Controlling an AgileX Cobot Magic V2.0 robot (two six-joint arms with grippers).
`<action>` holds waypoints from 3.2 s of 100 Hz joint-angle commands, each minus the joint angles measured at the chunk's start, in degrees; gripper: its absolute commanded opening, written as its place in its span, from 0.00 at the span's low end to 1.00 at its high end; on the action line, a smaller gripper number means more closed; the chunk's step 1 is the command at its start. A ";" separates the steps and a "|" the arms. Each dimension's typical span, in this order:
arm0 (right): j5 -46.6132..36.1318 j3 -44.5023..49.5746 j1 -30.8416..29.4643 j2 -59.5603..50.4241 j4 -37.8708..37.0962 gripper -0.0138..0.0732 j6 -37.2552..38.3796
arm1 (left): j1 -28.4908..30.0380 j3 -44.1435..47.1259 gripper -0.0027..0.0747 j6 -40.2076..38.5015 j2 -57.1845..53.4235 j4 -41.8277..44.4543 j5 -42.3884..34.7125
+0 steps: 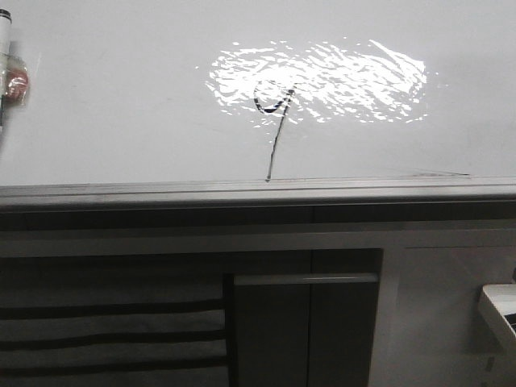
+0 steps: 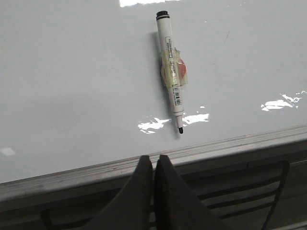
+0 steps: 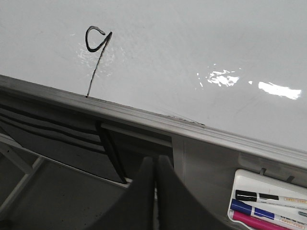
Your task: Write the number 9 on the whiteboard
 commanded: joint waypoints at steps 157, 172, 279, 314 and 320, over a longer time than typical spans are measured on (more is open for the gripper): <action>-4.47 -1.43 -0.28 0.09 -0.02 0.08 -0.04 | 13.23 20.50 0.01 14.15 -20.60 -14.99 -26.47; -4.47 -1.43 -0.28 0.09 -0.02 0.08 -0.04 | 13.23 20.50 0.01 14.15 -20.60 -14.99 -26.47; -35.64 33.58 -12.87 -31.94 0.92 0.08 -0.86 | 13.23 20.50 0.01 14.15 -20.50 -14.99 -26.47; -35.81 33.58 -12.87 -31.94 -12.85 0.08 11.28 | 13.23 20.50 0.01 14.15 -20.50 -14.99 -26.47; -35.35 33.58 -12.87 -31.94 -12.85 0.08 11.01 | 13.23 20.50 0.01 14.15 -20.50 -14.99 -26.47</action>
